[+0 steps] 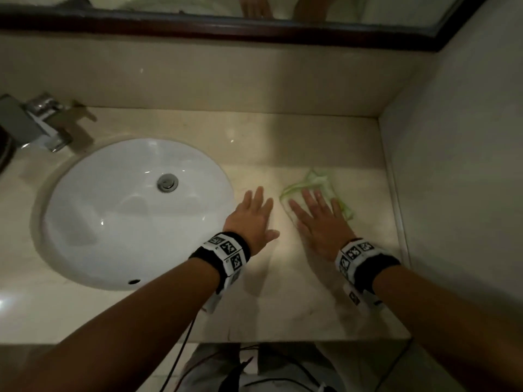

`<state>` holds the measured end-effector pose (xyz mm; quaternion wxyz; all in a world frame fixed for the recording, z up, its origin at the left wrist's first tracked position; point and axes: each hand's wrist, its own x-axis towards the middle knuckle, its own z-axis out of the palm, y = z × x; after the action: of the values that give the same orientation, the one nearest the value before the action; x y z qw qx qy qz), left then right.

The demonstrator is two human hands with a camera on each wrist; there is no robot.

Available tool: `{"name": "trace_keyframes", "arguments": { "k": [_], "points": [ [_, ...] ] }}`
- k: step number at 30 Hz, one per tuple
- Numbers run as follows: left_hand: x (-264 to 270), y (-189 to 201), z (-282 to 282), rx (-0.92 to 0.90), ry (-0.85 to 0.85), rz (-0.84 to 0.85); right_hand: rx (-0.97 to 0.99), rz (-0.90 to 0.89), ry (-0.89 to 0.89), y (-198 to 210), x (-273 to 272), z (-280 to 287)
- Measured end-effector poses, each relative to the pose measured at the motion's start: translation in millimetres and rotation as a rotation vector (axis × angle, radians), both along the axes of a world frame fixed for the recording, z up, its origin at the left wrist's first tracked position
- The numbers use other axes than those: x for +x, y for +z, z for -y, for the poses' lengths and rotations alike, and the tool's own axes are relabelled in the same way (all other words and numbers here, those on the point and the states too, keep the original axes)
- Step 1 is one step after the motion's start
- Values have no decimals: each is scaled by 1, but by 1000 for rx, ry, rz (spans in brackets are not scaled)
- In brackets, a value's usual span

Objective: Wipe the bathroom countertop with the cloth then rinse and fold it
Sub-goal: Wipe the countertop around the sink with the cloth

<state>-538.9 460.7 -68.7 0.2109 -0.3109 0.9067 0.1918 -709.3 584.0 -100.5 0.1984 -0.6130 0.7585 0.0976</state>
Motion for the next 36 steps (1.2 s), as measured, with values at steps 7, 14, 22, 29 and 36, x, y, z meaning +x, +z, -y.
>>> {"name": "trace_keyframes", "arguments": {
  "k": [7,14,22,29,36],
  "points": [
    [-12,-5,4,59,9,92,-33,27,-3,1,-12,8],
    [-17,-6,7,77,15,130,22,11,-198,-6,-76,74],
    [-16,-6,6,60,-11,141,22,31,-303,-4,-65,38],
    [-18,-2,6,77,-7,157,15,3,-340,-5,-43,-35],
    [-17,-3,5,53,-29,161,15,-4,-362,-6,-58,-25]
  ]
}}
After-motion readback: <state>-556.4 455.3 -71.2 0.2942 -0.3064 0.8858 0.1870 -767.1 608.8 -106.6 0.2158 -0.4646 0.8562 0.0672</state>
